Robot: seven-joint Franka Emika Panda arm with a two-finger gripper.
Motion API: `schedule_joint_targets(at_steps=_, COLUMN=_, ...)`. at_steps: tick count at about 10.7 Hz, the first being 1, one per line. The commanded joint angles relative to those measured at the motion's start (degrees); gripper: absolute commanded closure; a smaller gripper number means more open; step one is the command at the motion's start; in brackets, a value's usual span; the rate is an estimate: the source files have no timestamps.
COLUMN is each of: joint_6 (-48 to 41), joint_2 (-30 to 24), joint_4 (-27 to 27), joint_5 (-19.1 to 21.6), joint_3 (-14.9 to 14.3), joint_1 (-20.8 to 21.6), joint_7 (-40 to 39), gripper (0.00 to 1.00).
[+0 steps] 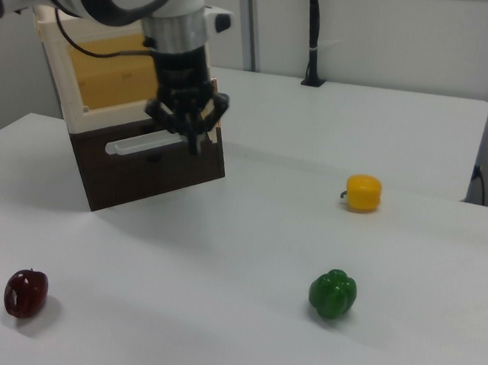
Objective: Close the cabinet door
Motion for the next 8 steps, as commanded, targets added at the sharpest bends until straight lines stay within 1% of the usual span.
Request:
schedule_joint_targets(at_steps=1, joint_6=10.6, joint_2=2.0, joint_4=-0.3, joint_5=0.7, joint_3=-0.6, joint_1=-1.9, joint_7=-15.5, gripper=1.0)
schedule_joint_targets(at_steps=3, joint_6=15.7, joint_2=2.8, joint_4=-0.3, joint_5=1.1, joint_3=-0.6, joint_1=-3.0, joint_7=-19.7, gripper=1.0)
schedule_joint_targets(at_steps=5, joint_6=24.7, joint_2=4.9, joint_4=-0.2, joint_5=1.8, joint_3=-0.6, joint_1=-3.2, joint_7=-23.5, gripper=1.0)
schedule_joint_targets(at_steps=7, joint_6=32.9, joint_2=6.5, joint_4=-0.2, joint_5=1.8, joint_3=0.3, joint_1=-2.1, joint_7=-25.2, gripper=1.0)
schedule_joint_targets(at_steps=8, joint_6=35.7, joint_2=7.5, joint_4=-0.1, joint_5=2.0, joint_3=0.5, joint_1=-0.8, joint_7=-24.9, gripper=1.0)
